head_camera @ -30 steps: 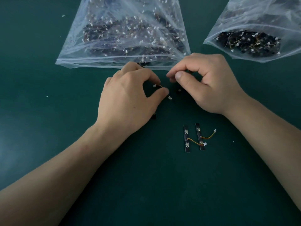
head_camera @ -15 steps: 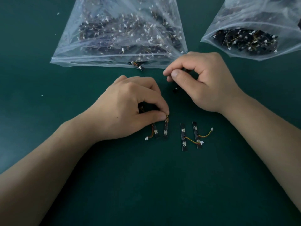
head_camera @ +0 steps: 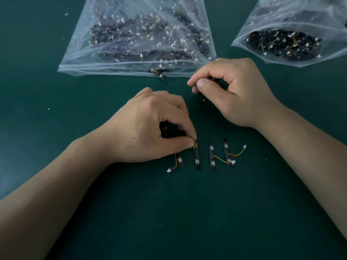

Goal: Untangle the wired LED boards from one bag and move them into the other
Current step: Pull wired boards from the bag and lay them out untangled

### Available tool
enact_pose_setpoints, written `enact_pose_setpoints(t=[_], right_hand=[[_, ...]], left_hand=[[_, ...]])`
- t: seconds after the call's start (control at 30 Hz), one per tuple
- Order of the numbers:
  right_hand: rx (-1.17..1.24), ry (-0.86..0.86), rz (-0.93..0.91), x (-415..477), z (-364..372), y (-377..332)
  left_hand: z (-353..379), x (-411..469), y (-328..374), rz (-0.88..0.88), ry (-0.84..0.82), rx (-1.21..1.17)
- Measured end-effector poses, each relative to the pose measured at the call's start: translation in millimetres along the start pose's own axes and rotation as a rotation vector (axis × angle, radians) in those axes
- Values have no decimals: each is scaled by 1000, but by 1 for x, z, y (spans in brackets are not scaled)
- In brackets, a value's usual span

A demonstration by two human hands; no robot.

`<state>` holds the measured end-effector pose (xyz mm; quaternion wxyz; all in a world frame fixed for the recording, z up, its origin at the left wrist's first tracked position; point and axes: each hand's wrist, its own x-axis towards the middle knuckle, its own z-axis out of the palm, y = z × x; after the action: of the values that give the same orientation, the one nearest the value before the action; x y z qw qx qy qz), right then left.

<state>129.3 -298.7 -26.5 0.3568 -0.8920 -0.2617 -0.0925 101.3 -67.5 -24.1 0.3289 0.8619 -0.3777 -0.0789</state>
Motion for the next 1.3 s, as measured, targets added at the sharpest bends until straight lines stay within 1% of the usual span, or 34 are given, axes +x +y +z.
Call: enact_pose_setpoints(t=[0.47,0.93,1.1,1.17,1.23,1.3], right_hand=[[-2,-5,3,0,0,1],[-13,-8,2,0,1,0],[-11,-12,6,0,1,0],[-8,-10,10,0,0,0],[-5,-5,15,0,0,0],[-2,-7,20,-1,0,-1]], left_hand=[[-1,1,0,-11,-16,-33],[-1,0,-3,27,-22,-50],[-3,1,-1,6,-21,-40],[-3,1,-1,-6,9,-67],[-4,1,-1,-35,74,-125],[-4,-2,-3,-66,140,-121]])
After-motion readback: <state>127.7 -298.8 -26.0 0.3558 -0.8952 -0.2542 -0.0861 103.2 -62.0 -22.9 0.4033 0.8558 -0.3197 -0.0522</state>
